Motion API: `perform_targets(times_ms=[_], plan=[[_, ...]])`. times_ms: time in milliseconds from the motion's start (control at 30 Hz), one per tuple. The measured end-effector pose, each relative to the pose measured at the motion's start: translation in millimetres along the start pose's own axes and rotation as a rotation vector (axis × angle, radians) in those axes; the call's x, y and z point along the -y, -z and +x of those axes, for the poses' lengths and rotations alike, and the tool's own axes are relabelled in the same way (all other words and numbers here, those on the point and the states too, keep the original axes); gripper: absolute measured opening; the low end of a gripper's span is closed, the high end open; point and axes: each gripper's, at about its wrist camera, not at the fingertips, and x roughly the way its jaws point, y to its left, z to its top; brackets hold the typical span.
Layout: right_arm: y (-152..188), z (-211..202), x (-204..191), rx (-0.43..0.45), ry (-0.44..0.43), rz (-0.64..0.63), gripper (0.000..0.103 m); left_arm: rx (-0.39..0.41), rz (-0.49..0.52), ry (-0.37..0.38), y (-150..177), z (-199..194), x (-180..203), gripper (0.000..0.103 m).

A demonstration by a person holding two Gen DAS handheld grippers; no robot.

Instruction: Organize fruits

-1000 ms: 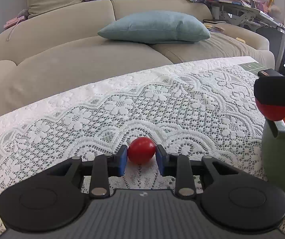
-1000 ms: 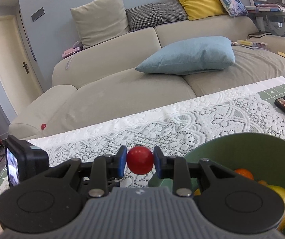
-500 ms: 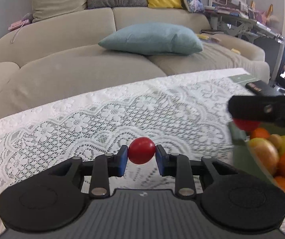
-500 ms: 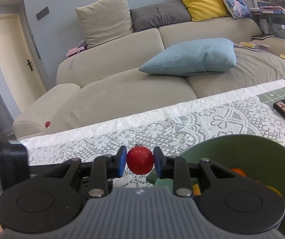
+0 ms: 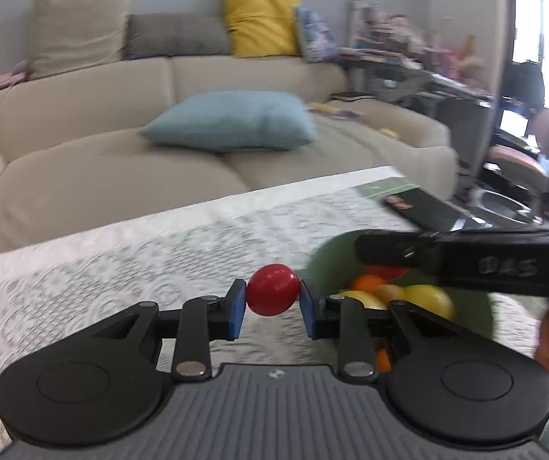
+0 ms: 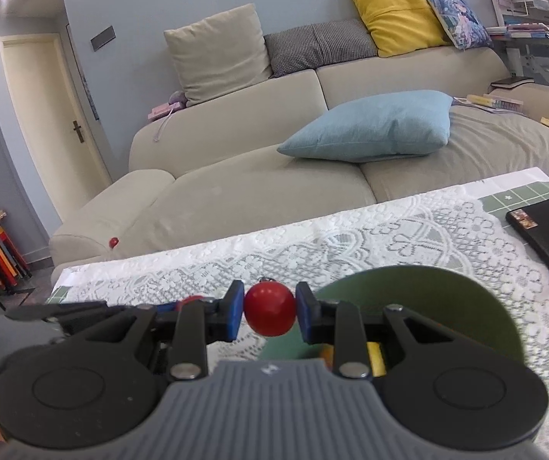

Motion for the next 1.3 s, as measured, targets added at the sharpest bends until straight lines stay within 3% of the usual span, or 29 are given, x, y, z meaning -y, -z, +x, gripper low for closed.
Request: perform_targets(times_ms=[133, 300, 533, 767, 933, 1033, 1133, 1200, 1300], plan=[[1, -9, 23, -0.056, 0.045, -0.014, 0.026, -0.003, 0.064, 0.087, -5, -5, 26, 0.033], [11, -13, 46, -0.137, 0.103, -0.028, 0.026, -0.072, 0.143, 0.150, 2, 9, 56, 0.033], [26, -12, 58, -0.262, 0.118, -0.027, 0.026, -0.190, 0.175, 0.167, 12, 31, 67, 0.033], [33, -7, 59, -0.304, 0.117, -0.035, 0.026, -0.260, 0.193, 0.152, 19, 47, 69, 0.033], [34, -9, 58, -0.300, 0.116, -0.039, 0.029, -0.289, 0.186, 0.148, 24, 54, 68, 0.034], [33, -11, 57, -0.291, 0.116, -0.037, 0.033, -0.287, 0.192, 0.146, 25, 53, 68, 0.041], [31, -17, 55, -0.269, 0.115, -0.036, 0.034, -0.270, 0.190, 0.151, 24, 46, 68, 0.054], [29, -23, 53, -0.234, 0.112, -0.033, 0.041, -0.254, 0.190, 0.153, 23, 38, 67, 0.058], [25, -37, 46, -0.135, 0.113, -0.037, 0.043, -0.201, 0.187, 0.141, 24, 19, 63, 0.058]])
